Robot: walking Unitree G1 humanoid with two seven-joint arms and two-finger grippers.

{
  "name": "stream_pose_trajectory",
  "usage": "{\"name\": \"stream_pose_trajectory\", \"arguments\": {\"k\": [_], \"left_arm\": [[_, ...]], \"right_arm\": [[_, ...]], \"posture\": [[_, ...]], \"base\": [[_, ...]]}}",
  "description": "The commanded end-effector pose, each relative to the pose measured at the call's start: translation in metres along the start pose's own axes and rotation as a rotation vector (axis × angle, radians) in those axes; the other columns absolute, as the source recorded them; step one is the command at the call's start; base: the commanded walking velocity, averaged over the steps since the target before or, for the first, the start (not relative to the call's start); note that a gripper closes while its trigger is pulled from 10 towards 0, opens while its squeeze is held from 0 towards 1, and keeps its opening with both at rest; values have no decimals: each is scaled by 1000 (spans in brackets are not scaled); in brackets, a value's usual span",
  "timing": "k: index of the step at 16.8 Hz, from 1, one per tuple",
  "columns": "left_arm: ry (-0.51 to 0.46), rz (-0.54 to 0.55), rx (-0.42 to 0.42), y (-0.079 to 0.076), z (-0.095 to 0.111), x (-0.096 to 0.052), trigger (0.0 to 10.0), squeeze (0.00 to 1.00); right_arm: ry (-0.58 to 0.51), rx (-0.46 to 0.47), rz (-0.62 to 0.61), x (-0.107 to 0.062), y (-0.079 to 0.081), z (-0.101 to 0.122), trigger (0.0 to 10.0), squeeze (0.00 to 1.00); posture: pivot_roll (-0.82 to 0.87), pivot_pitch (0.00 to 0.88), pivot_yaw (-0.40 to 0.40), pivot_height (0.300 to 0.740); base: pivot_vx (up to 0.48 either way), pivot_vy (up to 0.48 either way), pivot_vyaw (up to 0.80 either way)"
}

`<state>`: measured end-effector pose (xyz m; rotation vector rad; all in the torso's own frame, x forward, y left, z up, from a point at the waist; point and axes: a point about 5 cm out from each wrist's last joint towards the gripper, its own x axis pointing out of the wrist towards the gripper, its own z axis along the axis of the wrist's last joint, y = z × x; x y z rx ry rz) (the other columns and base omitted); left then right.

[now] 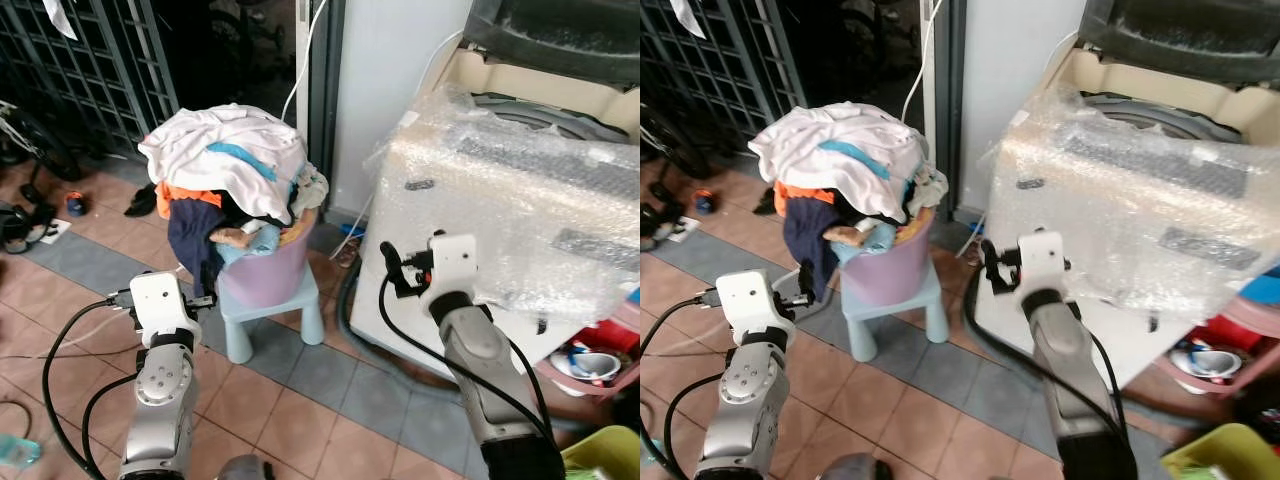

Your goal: Clothes washing

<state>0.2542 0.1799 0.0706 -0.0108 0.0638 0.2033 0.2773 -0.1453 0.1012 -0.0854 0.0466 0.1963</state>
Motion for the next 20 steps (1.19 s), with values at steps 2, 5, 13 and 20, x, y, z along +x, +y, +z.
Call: {"name": "stream_pose_trajectory", "arguments": {"k": [2, 5, 13, 20], "left_arm": [[-21, -20, -1, -1, 7, 2, 10000, 0], [1, -34, -19, -5, 2, 0, 10000, 0], [-24, -84, -15, -11, 8, 9, 10000, 0], [8, -107, -41, -21, 4, 10, 10000, 0]], "right_arm": [[-65, -14, 35, 0, 4, 12, 10000, 0], [-71, -20, 43, 1, 3, 14, 10000, 0], [-128, -80, 11, 17, -10, 26, 10000, 0], [-112, -129, 110, 18, 6, 19, 10000, 0]], "posture": [[-12, 0, 31, 740], [-32, 0, 42, 740], [-43, 0, 81, 740], [-58, 0, 88, 740]], "base": [[0, 0, 631], [270, 0, 663], [384, 0, 305], [379, 201, 0]]}}
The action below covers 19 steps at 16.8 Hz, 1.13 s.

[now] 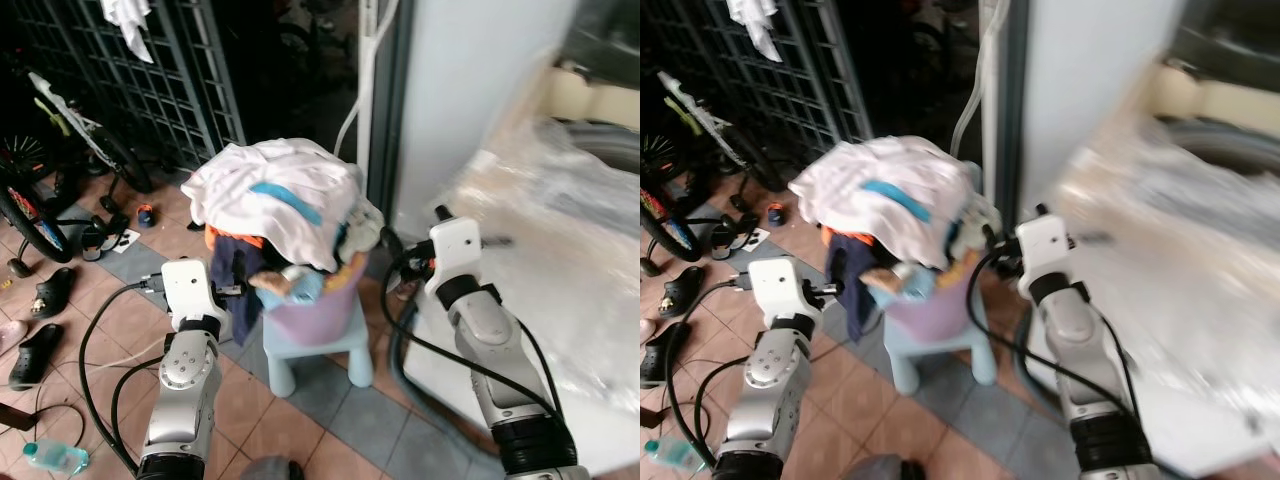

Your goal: Clothes washing

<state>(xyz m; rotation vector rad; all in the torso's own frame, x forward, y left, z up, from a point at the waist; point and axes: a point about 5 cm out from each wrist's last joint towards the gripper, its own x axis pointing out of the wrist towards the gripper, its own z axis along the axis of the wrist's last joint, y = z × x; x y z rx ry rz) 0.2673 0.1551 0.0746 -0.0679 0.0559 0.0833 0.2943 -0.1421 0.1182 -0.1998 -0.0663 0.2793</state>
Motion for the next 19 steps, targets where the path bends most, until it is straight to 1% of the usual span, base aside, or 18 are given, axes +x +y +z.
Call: {"name": "stream_pose_trajectory", "arguments": {"k": [1, 4, 7, 9, 10, 12, 14, 16, 17, 19], "left_arm": [[12, 15, 9, 6, -1, -1, 10000, 0], [25, 16, 6, 7, -2, -3, 10000, 0], [38, 13, 15, 9, -3, -5, 10000, 0], [24, -5, 25, 9, -1, -5, 10000, 0], [22, -12, 30, 9, -1, -6, 10000, 0], [28, -14, 46, 11, -2, -7, 10000, 0], [20, -9, 33, 10, -2, -7, 10000, 0], [22, -13, 22, 7, -1, -7, 10000, 0], [29, -17, 28, 6, -3, -8, 10000, 0], [36, -17, 34, 5, -4, -9, 10000, 0]], "right_arm": [[-8, -3, 43, 3, 10, 2, 10000, 0], [1, -9, 57, 6, 11, 0, 10000, 0], [10, -33, 73, 15, 7, 2, 10000, 0], [6, -42, 89, 23, 7, 7, 10000, 0], [4, -44, 93, 24, 7, 8, 10000, 0], [0, -40, 97, 28, 10, 9, 10000, 0], [1, -36, 98, 29, 12, 8, 10000, 0], [7, -34, 100, 30, 15, 7, 10000, 0], [16, -51, 102, 31, 16, 6, 10000, 0], [53, -85, 78, 39, 16, 4, 10000, 0]], "posture": [[-55, 0, 87, 740], [-47, 0, 86, 740], [-33, 0, 79, 740], [-30, 0, 73, 740], [-30, 0, 73, 740], [-22, 0, 69, 740], [-18, 0, 67, 740], [-16, 0, 60, 740], [-16, 0, 60, 740], [-15, 0, 62, 740]], "base": [[319, 360, 0], [286, 384, 0], [160, 417, 0], [122, 416, 0], [244, 412, 0], [456, 0, 0], [480, 0, 0], [0, 0, 0], [0, 0, 0], [0, 0, 0]]}}
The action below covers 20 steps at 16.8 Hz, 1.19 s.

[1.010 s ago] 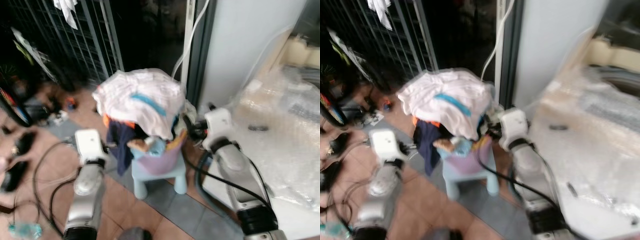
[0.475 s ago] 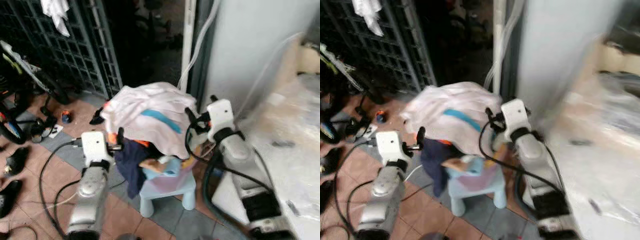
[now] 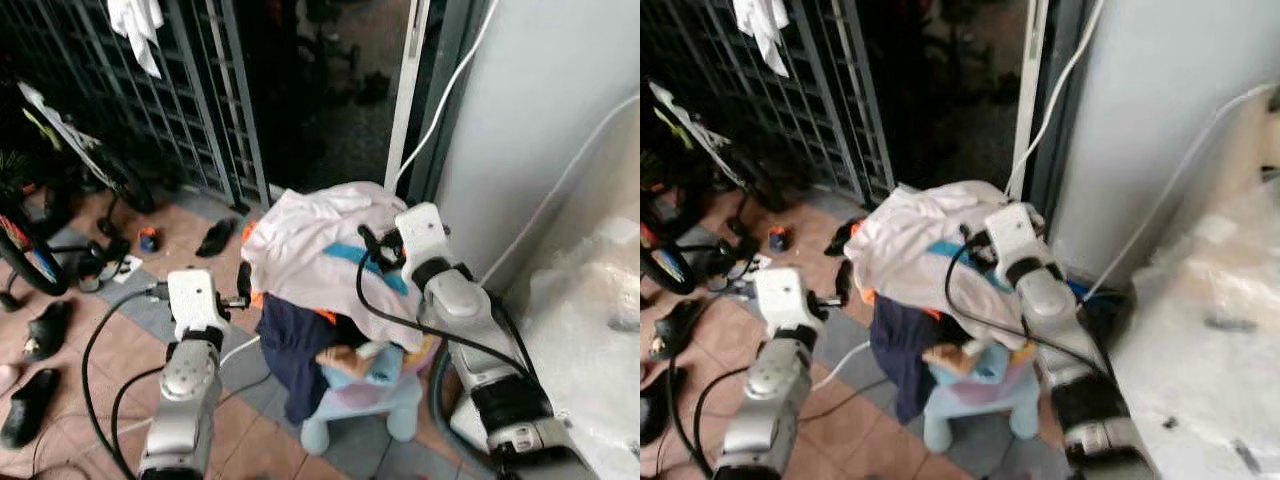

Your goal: Clothes washing

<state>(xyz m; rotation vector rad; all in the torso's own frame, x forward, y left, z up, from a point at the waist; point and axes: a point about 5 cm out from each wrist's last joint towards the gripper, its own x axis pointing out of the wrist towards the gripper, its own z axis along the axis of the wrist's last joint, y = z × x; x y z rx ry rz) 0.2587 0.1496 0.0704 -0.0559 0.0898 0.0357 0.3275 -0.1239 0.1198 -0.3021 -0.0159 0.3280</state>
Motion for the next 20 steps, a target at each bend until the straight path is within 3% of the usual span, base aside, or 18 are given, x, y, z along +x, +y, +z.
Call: {"name": "stream_pose_trajectory", "arguments": {"k": [1, 3, 4, 5, 6, 8, 12, 20], "left_arm": [[6, 29, 21, 10, 1, -1, 10000, 0], [5, 30, 23, 12, 2, 0, 10000, 0], [4, 29, 25, 12, 2, 0, 10000, 0], [2, 32, 25, 12, 2, 0, 10000, 0], [1, 36, 25, 11, 3, 0, 10000, 0], [10, 51, 19, 11, 1, -3, 10000, 0], [20, 42, 19, 10, -1, -2, 10000, 0], [25, 61, -5, 6, -2, -1, 10000, 0]], "right_arm": [[13, -30, 30, 8, 10, 3, 10000, 0], [108, -64, 43, 22, 13, -4, 10000, 0], [156, -77, 66, 27, 17, -9, 7176, 0], [224, -51, 63, 29, 19, -16, 0, 0], [286, 7, 67, 29, 20, -24, 0, 0], [373, 27, 73, 24, 21, -39, 0, 0], [415, 76, 75, 17, 25, -52, 0, 0], [343, 143, 54, 19, 22, -43, 0, 0]], "posture": [[-12, 0, 63, 740], [-9, 0, 70, 740], [-7, 0, 72, 740], [0, 0, 66, 740], [4, 0, 61, 740], [4, 0, 53, 740], [-14, 0, 58, 740], [-31, 0, 40, 740]], "base": [[0, 0, 0], [0, 0, 0], [0, 0, 0], [0, 0, 0], [0, 0, 0], [0, 0, 0], [0, 0, 0], [0, 0, 0]]}}
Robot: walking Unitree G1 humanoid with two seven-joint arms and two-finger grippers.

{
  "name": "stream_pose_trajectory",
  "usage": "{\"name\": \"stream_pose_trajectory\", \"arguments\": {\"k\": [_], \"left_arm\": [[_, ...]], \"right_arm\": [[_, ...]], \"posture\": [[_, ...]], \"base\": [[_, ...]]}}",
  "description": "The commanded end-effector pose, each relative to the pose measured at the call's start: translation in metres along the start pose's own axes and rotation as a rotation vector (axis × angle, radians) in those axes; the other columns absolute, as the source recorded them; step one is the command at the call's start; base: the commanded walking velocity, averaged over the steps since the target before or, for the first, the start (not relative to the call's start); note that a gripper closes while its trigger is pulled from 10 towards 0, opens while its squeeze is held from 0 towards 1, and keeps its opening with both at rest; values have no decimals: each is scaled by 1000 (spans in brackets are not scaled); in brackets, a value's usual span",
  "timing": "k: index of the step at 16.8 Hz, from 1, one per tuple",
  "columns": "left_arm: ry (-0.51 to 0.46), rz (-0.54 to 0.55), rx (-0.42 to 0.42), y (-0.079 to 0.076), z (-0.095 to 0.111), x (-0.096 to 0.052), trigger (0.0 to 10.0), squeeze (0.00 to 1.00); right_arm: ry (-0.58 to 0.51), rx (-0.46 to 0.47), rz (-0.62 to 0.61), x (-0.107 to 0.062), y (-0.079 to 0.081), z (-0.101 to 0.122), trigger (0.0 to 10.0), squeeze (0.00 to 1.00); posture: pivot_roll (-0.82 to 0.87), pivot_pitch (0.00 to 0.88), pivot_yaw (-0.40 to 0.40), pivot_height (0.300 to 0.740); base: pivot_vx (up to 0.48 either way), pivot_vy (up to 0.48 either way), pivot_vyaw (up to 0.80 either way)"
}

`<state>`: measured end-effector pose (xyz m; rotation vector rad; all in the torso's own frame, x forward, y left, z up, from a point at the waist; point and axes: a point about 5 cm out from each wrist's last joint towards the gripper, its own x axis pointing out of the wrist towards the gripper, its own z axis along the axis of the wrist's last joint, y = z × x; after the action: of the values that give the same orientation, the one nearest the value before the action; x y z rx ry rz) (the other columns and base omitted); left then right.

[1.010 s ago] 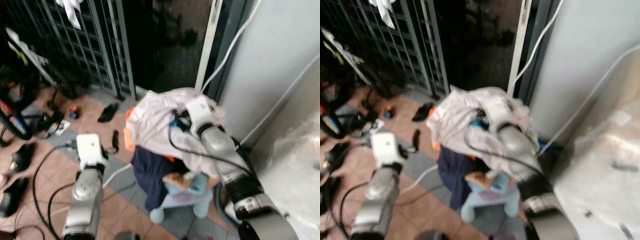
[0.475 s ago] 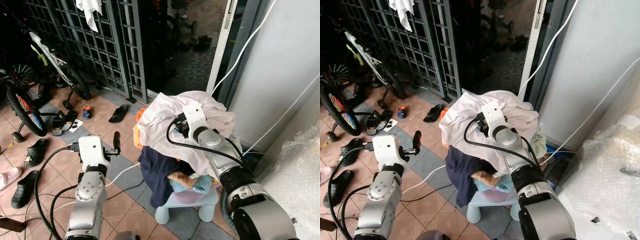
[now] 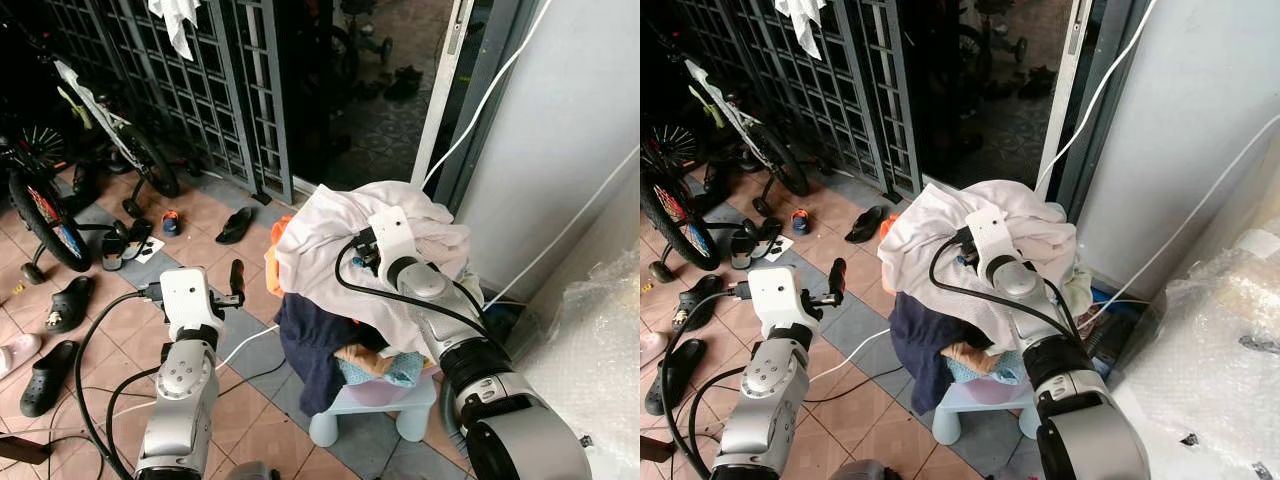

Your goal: Clothes washing

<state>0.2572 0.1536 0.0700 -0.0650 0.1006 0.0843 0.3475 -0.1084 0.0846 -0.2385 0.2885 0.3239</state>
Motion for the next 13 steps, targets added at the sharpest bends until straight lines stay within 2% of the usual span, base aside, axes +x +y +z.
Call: {"name": "stream_pose_trajectory", "arguments": {"k": [1, 3, 4, 7, 10, 11, 13], "left_arm": [[20, 20, 2, 2, -2, 0, 10000, 0], [55, 34, -51, 4, -4, -1, 10000, 0], [38, 33, -25, 4, -3, 0, 10000, 0], [37, 21, -15, 1, -3, 2, 10000, 0], [41, 35, -17, 3, -3, 1, 10000, 0], [38, 41, -12, 4, -3, 1, 10000, 0], [34, 41, -9, 4, -3, 2, 10000, 0]], "right_arm": [[48, 39, 16, -2, 3, -13, 0, 0], [34, 54, 22, -3, 3, -12, 0, 0], [15, 67, 28, -4, 3, -10, 0, 0], [-87, 127, 46, -10, 2, 1, 0, 0], [-290, 228, 28, -25, -5, 22, 0, 0], [-402, 223, 19, -33, -10, 41, 0, 0], [-488, 209, 18, -42, -14, 62, 0, 0]], "posture": [[-31, 0, 39, 740], [-36, 0, 39, 740], [-36, 0, 40, 740], [-46, 0, 47, 740], [-55, 0, 53, 740], [-55, 0, 53, 740], [-58, 0, 55, 740]], "base": [[0, 0, 0], [0, 0, 0], [0, 0, 0], [0, 0, 0], [0, 0, 0], [0, 0, 0], [0, 0, 0]]}}
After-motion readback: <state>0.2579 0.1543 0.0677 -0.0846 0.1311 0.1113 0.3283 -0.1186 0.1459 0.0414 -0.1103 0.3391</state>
